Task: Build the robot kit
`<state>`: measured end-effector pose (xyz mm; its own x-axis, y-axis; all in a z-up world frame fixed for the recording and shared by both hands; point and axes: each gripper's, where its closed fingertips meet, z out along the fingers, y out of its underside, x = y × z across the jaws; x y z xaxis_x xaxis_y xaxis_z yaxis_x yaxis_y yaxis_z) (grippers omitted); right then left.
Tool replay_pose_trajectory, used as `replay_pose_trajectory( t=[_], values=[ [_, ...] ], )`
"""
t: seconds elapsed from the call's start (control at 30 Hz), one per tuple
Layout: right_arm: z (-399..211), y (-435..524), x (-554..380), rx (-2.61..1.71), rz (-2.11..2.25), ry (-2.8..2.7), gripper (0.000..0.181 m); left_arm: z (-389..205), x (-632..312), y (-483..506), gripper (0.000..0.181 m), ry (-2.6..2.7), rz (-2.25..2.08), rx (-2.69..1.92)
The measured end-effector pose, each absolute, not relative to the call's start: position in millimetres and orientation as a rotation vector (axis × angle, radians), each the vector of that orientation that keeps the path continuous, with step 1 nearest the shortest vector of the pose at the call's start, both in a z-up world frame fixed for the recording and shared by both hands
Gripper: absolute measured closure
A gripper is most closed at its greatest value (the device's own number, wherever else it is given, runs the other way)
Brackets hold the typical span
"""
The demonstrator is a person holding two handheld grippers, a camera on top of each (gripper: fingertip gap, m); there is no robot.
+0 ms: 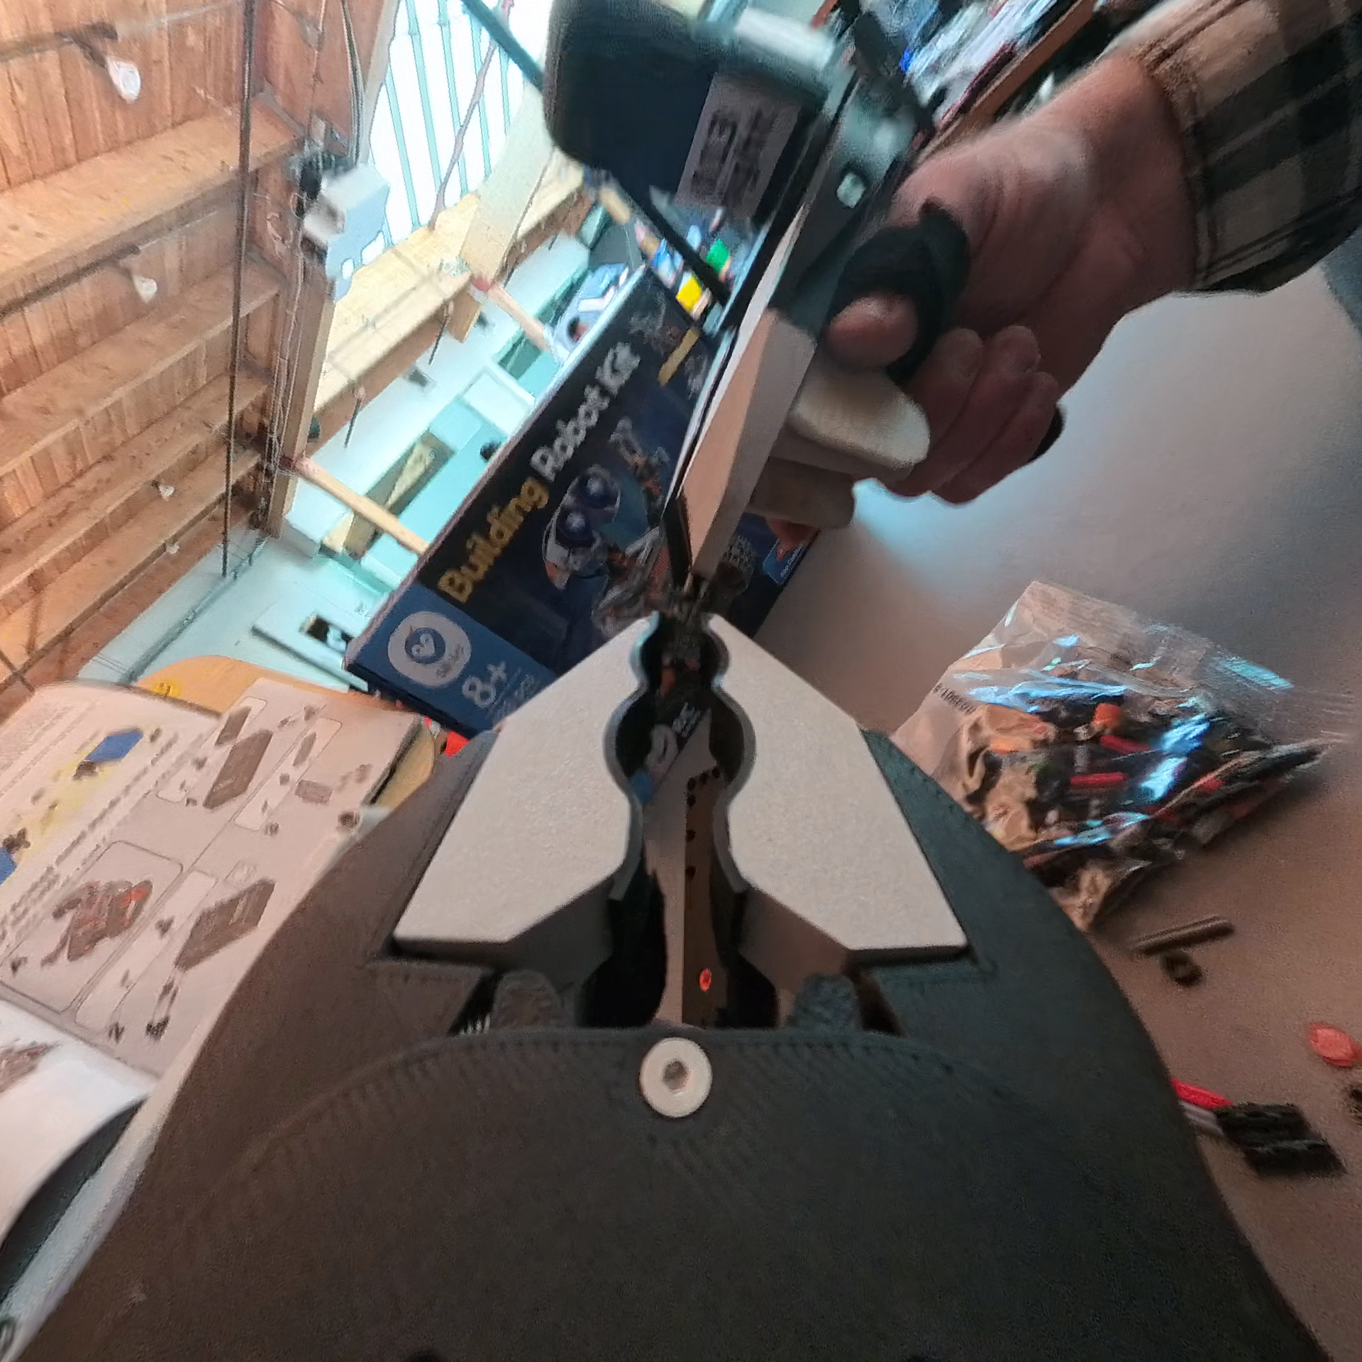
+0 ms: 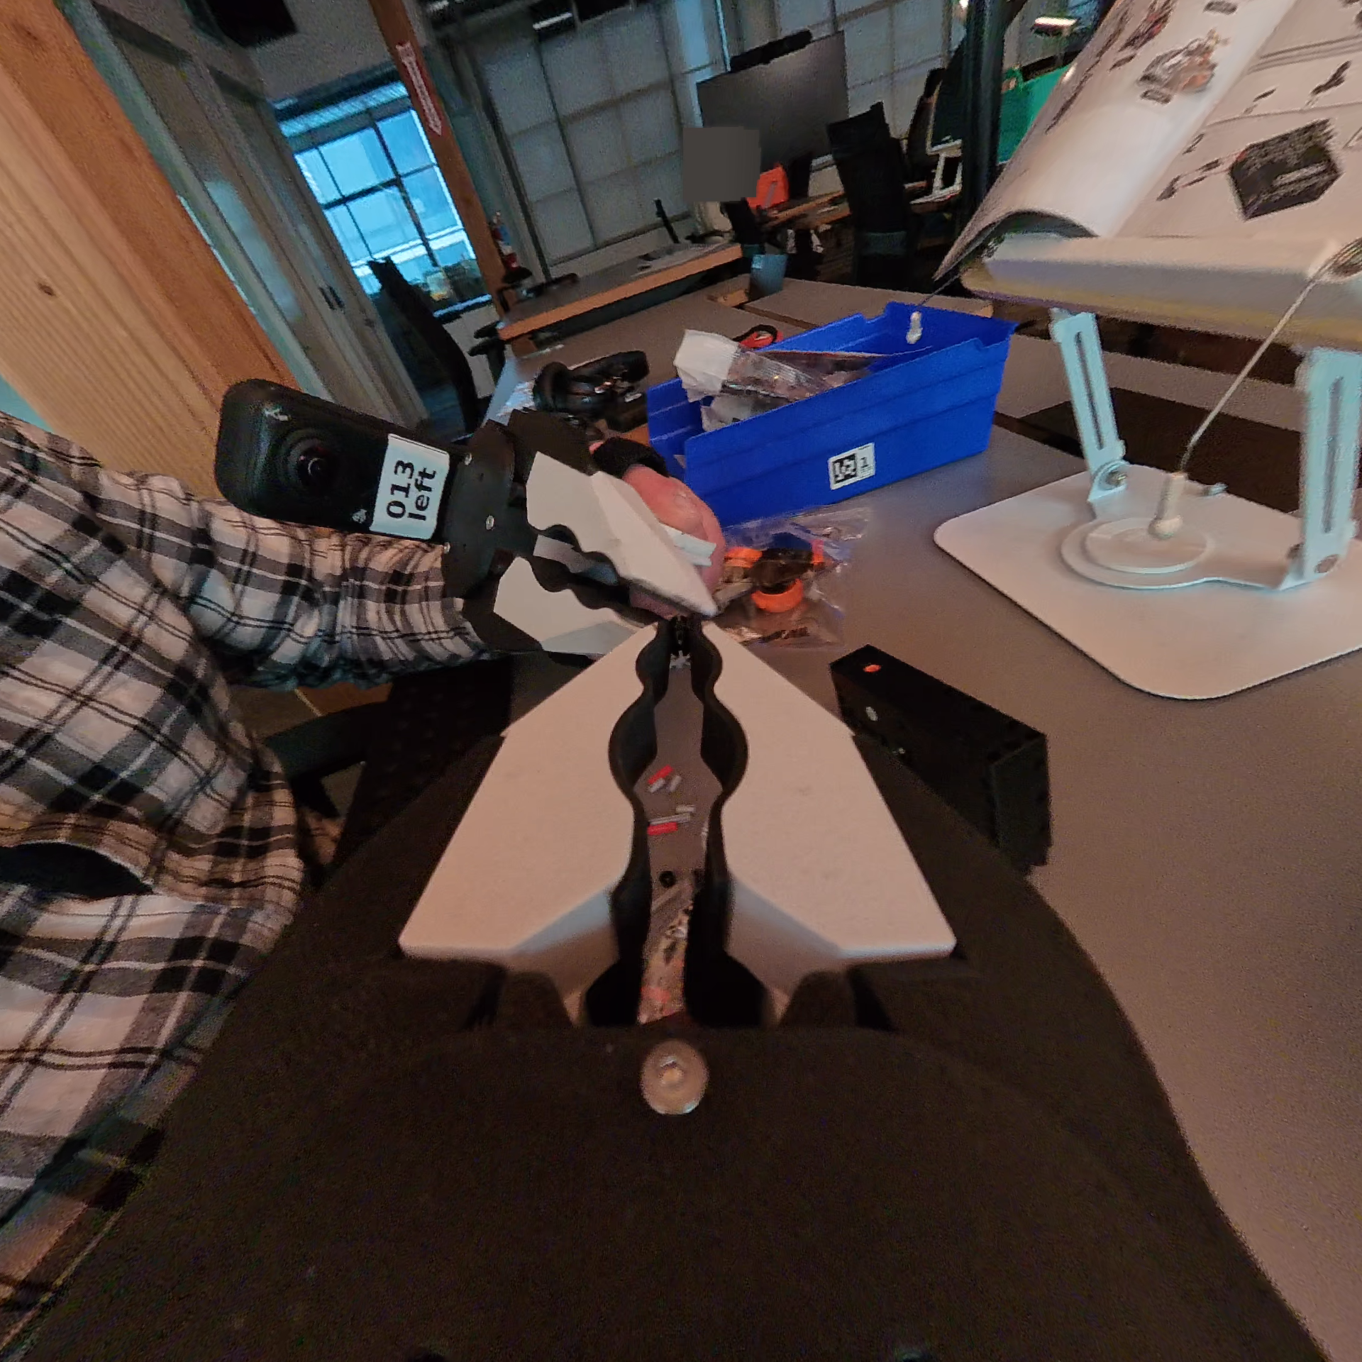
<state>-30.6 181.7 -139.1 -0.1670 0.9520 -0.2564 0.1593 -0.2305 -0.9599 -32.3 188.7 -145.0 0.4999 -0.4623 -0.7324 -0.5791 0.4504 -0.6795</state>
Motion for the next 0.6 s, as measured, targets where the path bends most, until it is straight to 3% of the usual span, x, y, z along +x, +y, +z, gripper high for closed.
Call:
replay_pose_trajectory(
  t=[0.2,0.37,0.6],
  values=[
    [-163,224,-34,-1.431,0.896,-1.550,0.179,-190,-68,235,0.128,1.092,0.025,-1.576],
    [-182,253,-50,-1.364,0.509,-1.809,0.179,-242,-97,251,0.131,1.076,-0.051,-1.850],
    [-210,273,-61,-1.293,0.174,-2.151,0.179,-266,-99,252,0.149,1.076,-0.136,-1.940]
  ],
)
